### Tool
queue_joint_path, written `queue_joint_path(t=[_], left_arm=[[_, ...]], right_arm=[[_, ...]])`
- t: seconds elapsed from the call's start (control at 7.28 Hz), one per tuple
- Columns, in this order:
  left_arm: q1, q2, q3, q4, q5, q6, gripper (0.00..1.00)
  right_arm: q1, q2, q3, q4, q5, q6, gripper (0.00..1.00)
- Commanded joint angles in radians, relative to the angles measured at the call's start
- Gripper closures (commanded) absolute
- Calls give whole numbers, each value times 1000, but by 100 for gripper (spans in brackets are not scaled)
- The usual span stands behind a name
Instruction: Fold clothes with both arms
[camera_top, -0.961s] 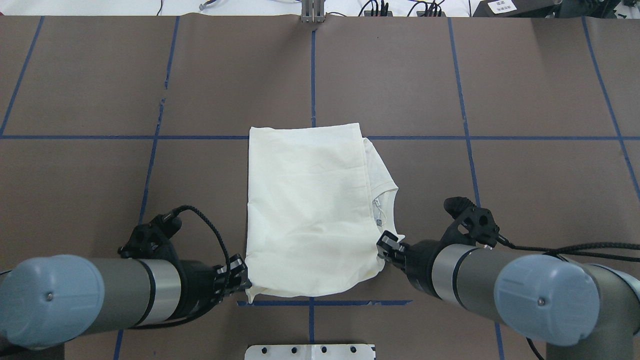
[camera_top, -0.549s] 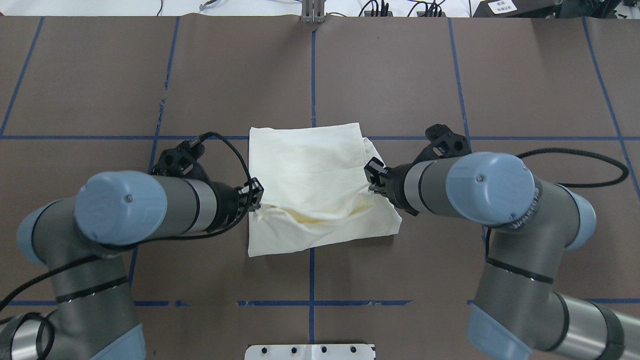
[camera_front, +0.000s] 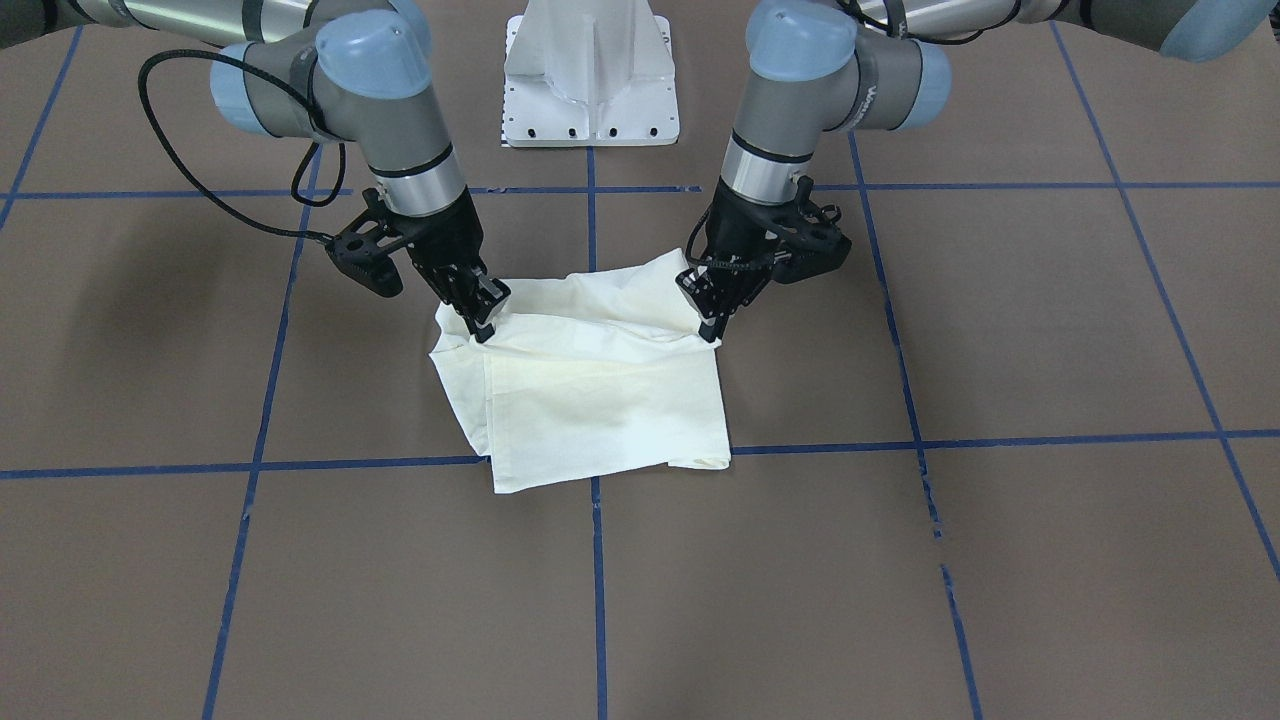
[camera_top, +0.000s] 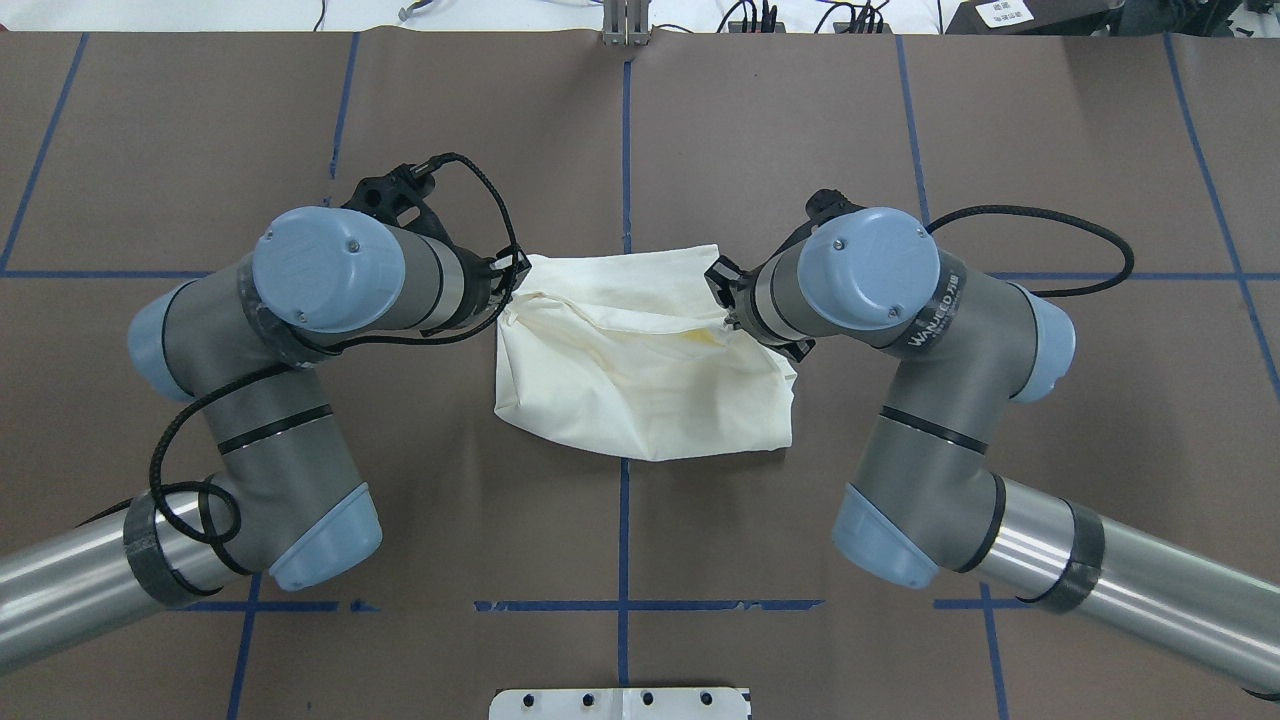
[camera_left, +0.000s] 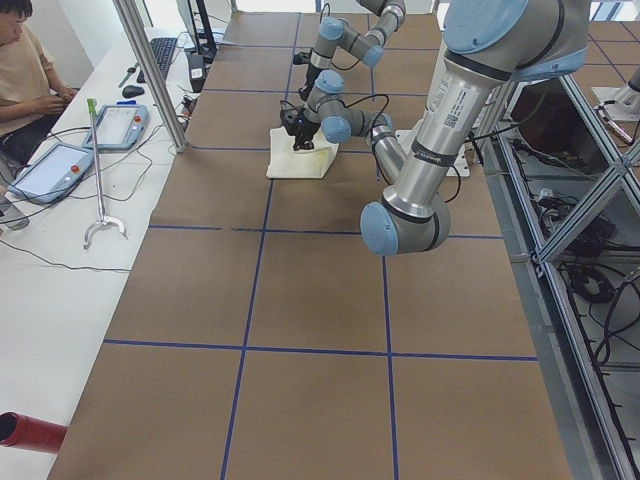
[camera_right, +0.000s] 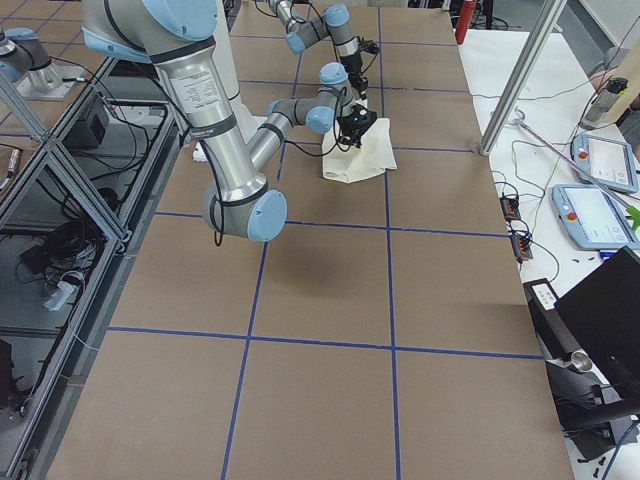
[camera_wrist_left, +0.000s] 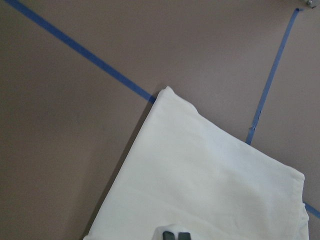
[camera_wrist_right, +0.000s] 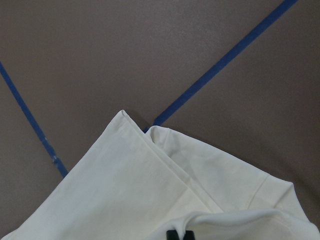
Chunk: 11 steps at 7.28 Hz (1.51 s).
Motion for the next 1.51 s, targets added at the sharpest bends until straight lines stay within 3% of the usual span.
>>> queue_joint_path(t=[0.0, 0.27, 0.41, 0.69, 0.96, 1.37], left_arm=[[-9, -38, 127, -99, 2, 18, 100], [-24, -52, 146, -124, 7, 61, 95], [-55, -50, 120, -158, -4, 96, 65], [-61, 35, -16, -164, -50, 119, 64], [-63, 158, -23, -269, -56, 218, 100], [-49, 174, 191, -660, -58, 230, 100]], right_arm=[[28, 27, -135, 132, 38, 2, 100], [39, 27, -159, 145, 58, -6, 100], [39, 27, -160, 145, 60, -9, 100], [48, 25, -162, 145, 61, -7, 100], [57, 27, -162, 145, 63, -9, 100], [65, 30, -165, 145, 63, -24, 100]])
